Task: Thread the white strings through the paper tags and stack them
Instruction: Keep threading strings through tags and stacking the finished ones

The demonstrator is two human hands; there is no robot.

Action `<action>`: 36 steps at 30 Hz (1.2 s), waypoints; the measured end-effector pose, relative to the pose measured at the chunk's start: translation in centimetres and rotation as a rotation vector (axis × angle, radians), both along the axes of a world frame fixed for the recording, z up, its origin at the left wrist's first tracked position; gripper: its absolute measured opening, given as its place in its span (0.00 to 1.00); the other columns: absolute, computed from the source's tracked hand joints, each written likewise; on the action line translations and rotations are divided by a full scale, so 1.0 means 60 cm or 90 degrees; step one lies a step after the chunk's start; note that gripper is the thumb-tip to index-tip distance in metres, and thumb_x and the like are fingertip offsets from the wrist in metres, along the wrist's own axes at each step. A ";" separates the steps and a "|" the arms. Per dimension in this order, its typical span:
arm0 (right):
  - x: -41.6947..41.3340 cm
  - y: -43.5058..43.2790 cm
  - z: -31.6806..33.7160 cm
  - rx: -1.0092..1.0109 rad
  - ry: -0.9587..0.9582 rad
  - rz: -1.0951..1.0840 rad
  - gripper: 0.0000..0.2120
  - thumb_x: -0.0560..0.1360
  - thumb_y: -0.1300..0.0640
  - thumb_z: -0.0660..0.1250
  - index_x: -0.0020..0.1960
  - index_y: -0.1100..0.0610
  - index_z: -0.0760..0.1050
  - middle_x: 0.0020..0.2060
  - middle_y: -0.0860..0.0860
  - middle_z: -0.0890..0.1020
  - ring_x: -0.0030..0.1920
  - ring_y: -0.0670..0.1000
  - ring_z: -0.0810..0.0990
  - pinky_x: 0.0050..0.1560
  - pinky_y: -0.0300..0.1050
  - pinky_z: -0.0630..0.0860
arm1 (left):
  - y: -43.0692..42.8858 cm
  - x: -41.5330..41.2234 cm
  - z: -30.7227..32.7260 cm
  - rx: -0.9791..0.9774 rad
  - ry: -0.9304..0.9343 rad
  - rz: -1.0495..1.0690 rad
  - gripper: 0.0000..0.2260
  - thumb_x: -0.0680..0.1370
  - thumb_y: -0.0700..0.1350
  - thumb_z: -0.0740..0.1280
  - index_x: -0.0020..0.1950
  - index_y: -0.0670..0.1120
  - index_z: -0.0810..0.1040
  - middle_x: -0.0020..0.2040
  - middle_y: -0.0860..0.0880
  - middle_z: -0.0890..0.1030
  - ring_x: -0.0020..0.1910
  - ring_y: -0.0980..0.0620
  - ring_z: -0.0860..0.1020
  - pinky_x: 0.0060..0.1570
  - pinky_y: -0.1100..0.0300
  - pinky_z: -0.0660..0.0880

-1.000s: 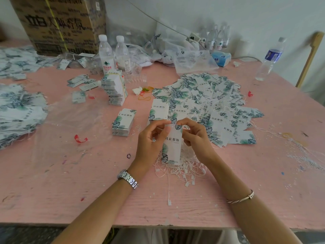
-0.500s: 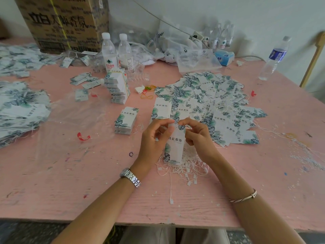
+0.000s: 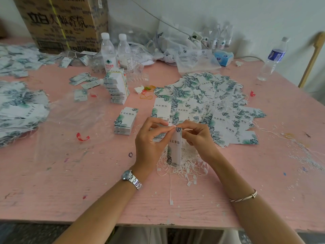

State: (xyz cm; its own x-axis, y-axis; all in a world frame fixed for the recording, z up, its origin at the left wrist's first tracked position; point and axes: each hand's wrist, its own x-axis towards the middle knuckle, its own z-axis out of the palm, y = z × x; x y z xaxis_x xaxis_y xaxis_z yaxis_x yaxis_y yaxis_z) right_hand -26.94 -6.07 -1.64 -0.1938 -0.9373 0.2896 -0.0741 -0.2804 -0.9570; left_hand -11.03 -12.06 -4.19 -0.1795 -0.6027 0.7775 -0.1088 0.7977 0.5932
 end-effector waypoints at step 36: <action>-0.008 -0.005 -0.004 0.042 -0.008 -0.035 0.02 0.71 0.55 0.74 0.40 0.50 0.85 0.45 0.55 0.75 0.41 0.56 0.75 0.41 0.53 0.72 | -0.058 0.057 0.010 -0.089 -0.107 0.428 0.05 0.79 0.47 0.70 0.50 0.46 0.83 0.51 0.47 0.81 0.46 0.46 0.78 0.45 0.54 0.66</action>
